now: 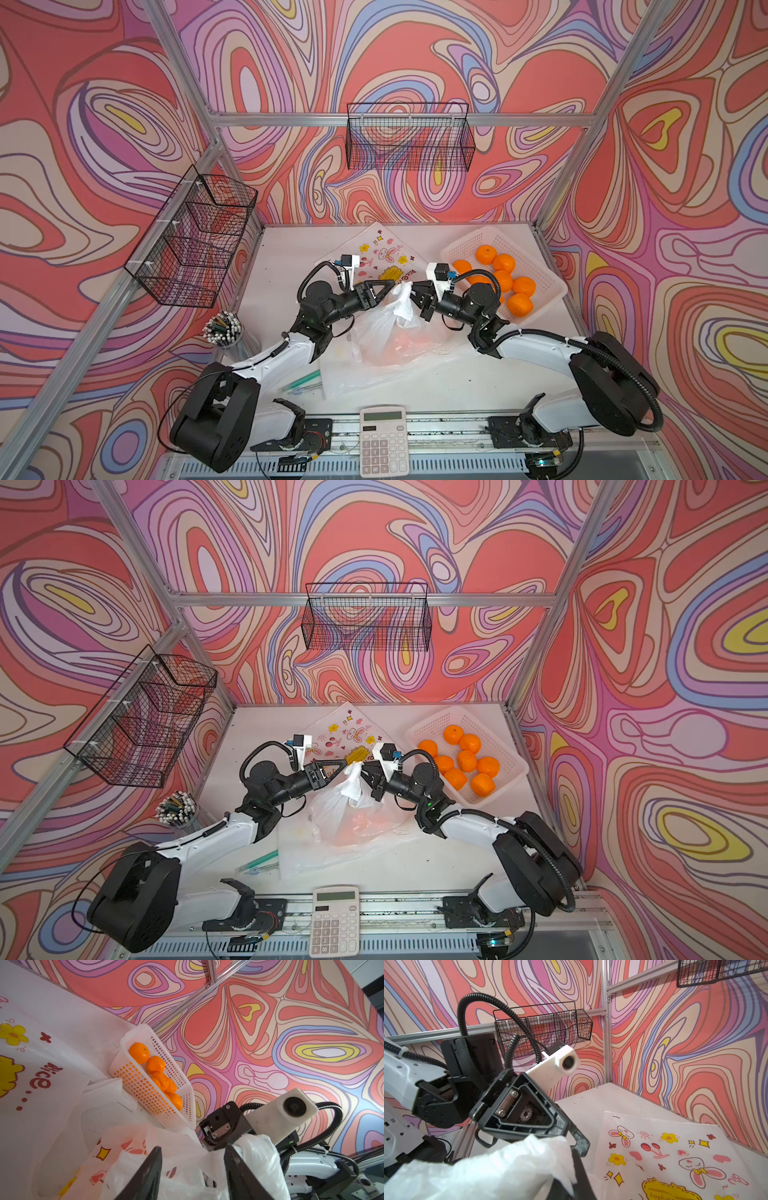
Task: Place the oranges into plastic bags & tie knots
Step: Tie the plastic bag to the plastic bag.
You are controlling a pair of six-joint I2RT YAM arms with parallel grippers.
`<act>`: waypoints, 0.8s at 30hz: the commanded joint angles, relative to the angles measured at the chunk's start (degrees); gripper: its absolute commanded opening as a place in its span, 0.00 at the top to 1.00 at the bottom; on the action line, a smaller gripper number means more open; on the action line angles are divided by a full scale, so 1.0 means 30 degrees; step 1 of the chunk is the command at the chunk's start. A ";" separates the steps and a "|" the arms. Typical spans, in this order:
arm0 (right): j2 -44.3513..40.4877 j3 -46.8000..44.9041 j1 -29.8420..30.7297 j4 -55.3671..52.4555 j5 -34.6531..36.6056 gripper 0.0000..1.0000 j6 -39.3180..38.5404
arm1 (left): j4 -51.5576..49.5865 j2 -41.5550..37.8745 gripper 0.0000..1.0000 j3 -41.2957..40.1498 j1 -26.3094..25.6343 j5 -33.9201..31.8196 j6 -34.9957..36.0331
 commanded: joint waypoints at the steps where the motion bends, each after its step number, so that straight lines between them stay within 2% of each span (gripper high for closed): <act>1: 0.0491 -0.0147 0.0171 0.1447 0.0037 0.97 0.0094 | 0.5731 0.1159 0.48 -0.0824 -0.0308 -0.0375 -0.3799; 4: 0.0861 0.0160 0.0316 0.1503 0.0228 0.97 -0.0045 | 0.7514 0.2263 0.50 -0.0937 -0.0679 -0.0643 -0.5167; 8: 0.1159 0.0304 0.0399 0.1524 0.0601 0.97 -0.0143 | 0.7047 0.1889 0.50 -0.1497 -0.0955 -0.1493 -0.4586; 18: 0.0943 -0.0231 0.0420 0.2026 0.0994 0.97 -0.0573 | 0.1339 -0.1748 0.47 -0.1318 -0.0974 -0.2362 -0.2458; 24: 0.1287 -0.0283 0.0406 0.3129 0.0515 0.97 0.0000 | -0.0150 -0.1975 0.47 -0.0832 -0.1068 -0.2187 -0.2152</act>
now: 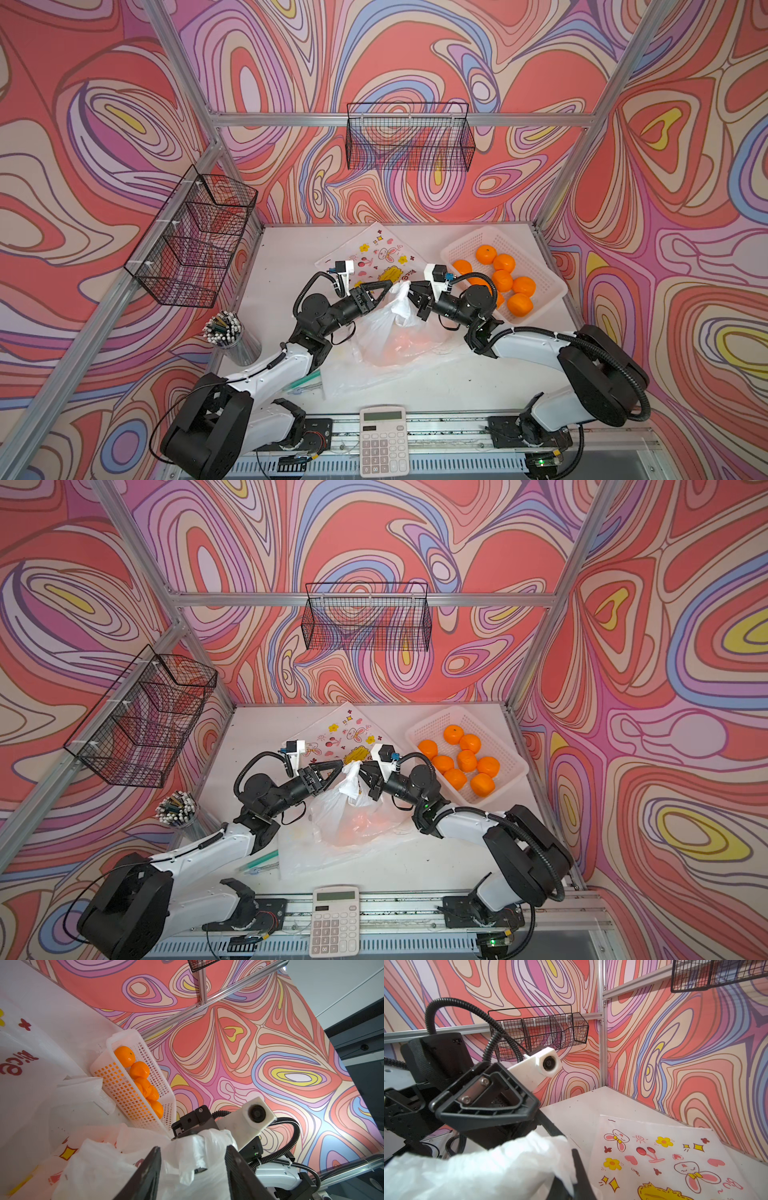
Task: Place the oranges into plastic bags & tie knots
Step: Tie the plastic bag to the plastic bag.
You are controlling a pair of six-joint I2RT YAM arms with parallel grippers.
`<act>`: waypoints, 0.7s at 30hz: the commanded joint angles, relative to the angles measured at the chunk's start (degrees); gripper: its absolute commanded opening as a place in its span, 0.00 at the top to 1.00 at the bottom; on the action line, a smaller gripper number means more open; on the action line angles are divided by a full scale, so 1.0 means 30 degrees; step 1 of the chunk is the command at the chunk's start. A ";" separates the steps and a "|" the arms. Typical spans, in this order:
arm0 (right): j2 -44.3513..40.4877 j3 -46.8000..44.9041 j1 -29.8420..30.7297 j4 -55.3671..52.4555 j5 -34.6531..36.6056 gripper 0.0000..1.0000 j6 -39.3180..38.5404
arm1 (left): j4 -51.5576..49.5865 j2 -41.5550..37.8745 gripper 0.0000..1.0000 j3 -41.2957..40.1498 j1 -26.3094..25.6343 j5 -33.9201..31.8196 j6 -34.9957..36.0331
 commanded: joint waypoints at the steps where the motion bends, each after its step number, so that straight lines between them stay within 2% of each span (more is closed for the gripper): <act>1: 0.0355 -0.0238 0.0173 0.1591 -0.0290 0.97 0.0337 | -0.1024 -0.0012 0.47 0.0642 -0.0237 -0.0030 0.0463; 10: 0.0552 -0.0012 0.0158 0.1129 -0.0414 0.97 0.0209 | -0.0053 0.0777 0.49 0.1126 -0.0930 -0.0033 0.0370; 21: 0.0666 0.0114 0.0187 0.0749 -0.0504 0.97 0.0039 | -0.0425 0.0968 0.65 0.2048 -0.1091 0.0050 0.0837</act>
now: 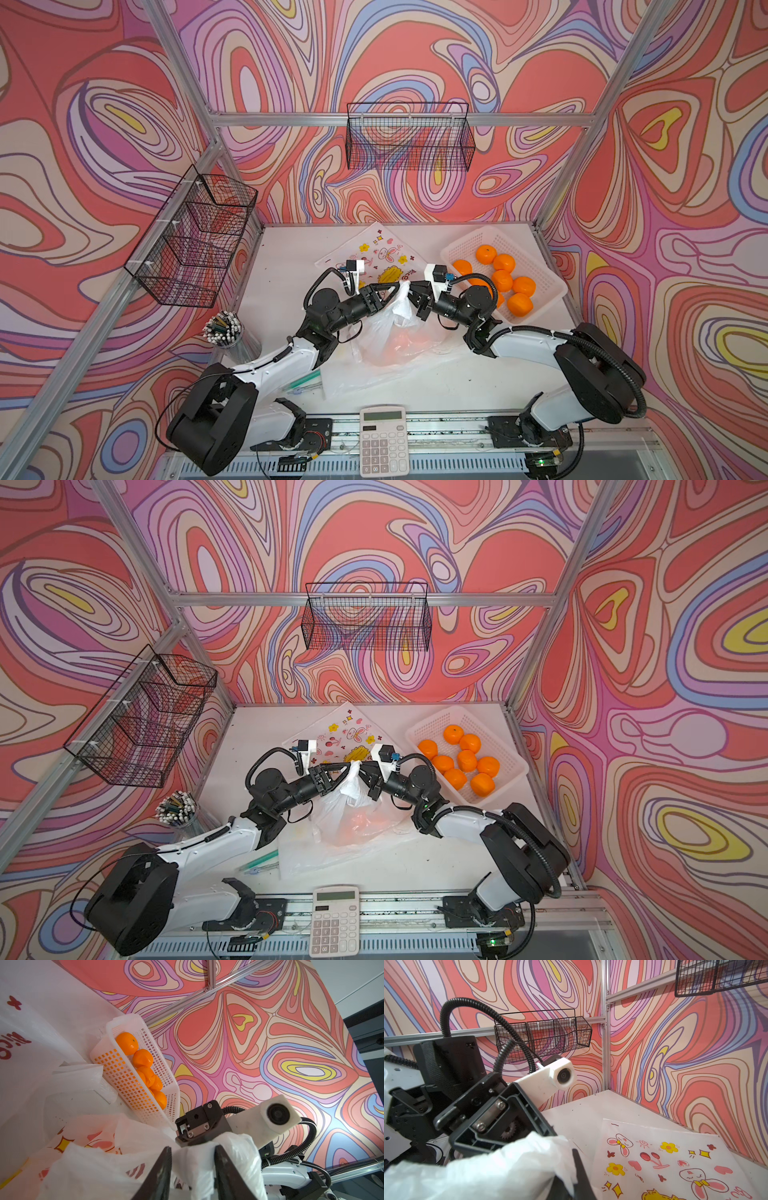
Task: Place the oranges into plastic bags & tie knots
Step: Tie the plastic bag to the plastic bag.
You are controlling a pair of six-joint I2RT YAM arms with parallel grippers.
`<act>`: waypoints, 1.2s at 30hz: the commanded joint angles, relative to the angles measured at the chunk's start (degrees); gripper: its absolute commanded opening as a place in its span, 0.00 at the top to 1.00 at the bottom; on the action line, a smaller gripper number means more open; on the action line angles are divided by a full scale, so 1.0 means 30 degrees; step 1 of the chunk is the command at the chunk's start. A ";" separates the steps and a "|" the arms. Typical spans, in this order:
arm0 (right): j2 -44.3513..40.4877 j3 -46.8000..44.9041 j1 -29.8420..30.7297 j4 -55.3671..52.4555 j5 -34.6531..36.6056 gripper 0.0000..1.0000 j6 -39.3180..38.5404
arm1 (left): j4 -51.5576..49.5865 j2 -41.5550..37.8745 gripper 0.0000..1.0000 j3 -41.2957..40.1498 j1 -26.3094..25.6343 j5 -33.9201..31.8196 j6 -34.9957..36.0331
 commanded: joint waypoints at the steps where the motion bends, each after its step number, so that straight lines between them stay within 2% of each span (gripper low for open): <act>1: 0.0312 0.0105 0.0180 0.0098 -0.0158 0.97 -0.0185 | 0.0419 -0.0117 0.68 0.0693 -0.0115 0.0046 0.0496; 15: 0.0146 0.0203 0.0275 -0.0244 0.0070 0.94 -0.0121 | -0.0599 -0.0515 0.97 0.0724 -0.0124 -0.0024 0.1056; 16: 0.0136 0.0152 0.0257 -0.0262 0.0156 0.88 -0.0105 | -0.0687 -0.0581 1.00 0.0745 -0.0126 -0.0015 0.1125; 20: -0.0920 -0.0533 0.0260 -0.0864 0.1351 0.65 -0.0776 | -0.1203 -0.0962 1.00 0.0621 -0.0149 -0.0404 0.1230; 23: -0.2639 -0.1393 0.0260 -0.2408 0.2740 0.49 -0.1861 | -0.1926 -0.1302 1.00 0.0548 -0.0151 -0.0929 0.1160; 25: -0.4299 -0.2088 0.0268 -0.3768 0.3690 0.42 -0.2661 | -0.2848 -0.1605 1.00 0.0601 -0.0180 -0.1497 0.1161; 29: -0.7423 -0.2935 0.0733 -0.6448 0.4975 0.34 -0.4353 | -0.4624 -0.2161 1.00 0.0847 -0.0427 -0.2692 0.1291; 32: -0.9294 -0.2848 0.2245 -0.8532 0.6319 0.29 -0.6630 | -0.5763 -0.2328 1.00 0.1137 -0.0645 -0.3486 0.1494; 36: -1.0022 -0.2225 0.4495 -0.9707 0.7926 0.28 -0.9282 | -0.6734 -0.2244 1.00 0.1595 -0.0960 -0.4298 0.1595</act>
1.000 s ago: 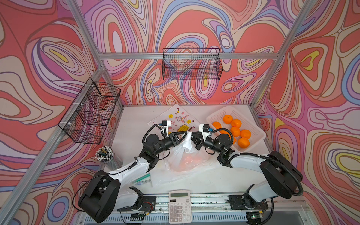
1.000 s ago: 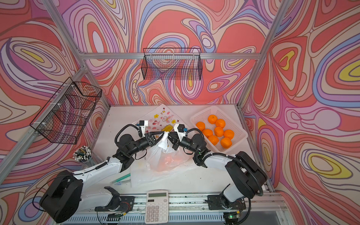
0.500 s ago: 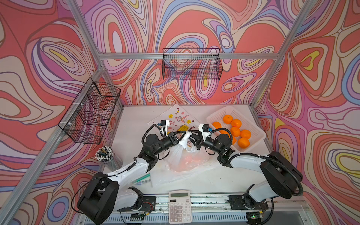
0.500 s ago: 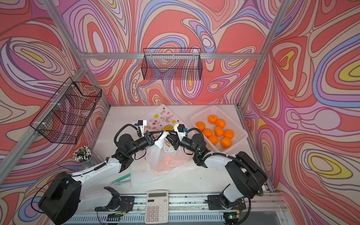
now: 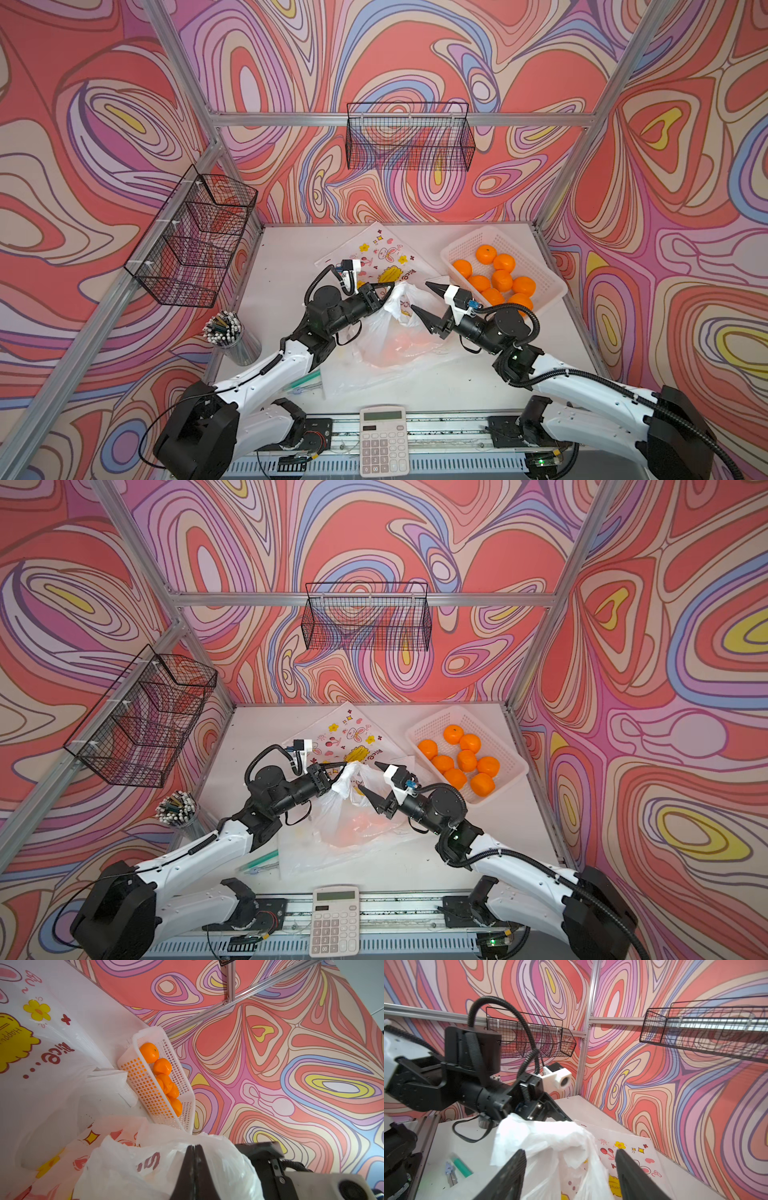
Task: Place the oranges into plastic bags & tie knots
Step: Tie the plastic bag to the plastic bag.
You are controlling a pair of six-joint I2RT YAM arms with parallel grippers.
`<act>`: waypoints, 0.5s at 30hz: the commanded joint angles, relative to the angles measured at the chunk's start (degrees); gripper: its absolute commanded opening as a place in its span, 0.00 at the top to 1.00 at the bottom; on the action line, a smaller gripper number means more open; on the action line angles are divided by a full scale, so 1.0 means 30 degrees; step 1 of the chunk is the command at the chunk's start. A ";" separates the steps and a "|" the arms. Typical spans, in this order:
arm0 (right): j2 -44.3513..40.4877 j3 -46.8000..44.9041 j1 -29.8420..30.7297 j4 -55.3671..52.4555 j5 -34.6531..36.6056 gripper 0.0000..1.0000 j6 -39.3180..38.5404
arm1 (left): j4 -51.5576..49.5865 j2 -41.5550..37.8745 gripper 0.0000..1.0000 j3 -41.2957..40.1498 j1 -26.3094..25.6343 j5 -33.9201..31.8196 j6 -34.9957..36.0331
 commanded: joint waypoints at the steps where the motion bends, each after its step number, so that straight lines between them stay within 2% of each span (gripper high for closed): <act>1: -0.0118 0.0624 0.1735 -0.2114 0.2300 0.27 -0.3623 | -0.1495 -0.0181 1.00 0.0883 -0.0278 -0.1201 0.0344; 5: 0.0979 0.1706 0.3674 -0.2573 0.4089 0.27 -0.5708 | -0.2343 -0.0148 1.00 0.1363 -0.0490 -0.1776 0.0467; 8: 0.1884 0.2129 0.4196 -0.2037 0.4921 0.29 -0.6387 | -0.2713 -0.0136 1.00 0.1566 -0.0580 -0.1932 0.0621; 15: 0.3037 0.2536 0.4239 -0.1042 0.6444 0.47 -0.6596 | -0.3103 -0.0195 1.00 0.1720 -0.0708 -0.2084 0.0819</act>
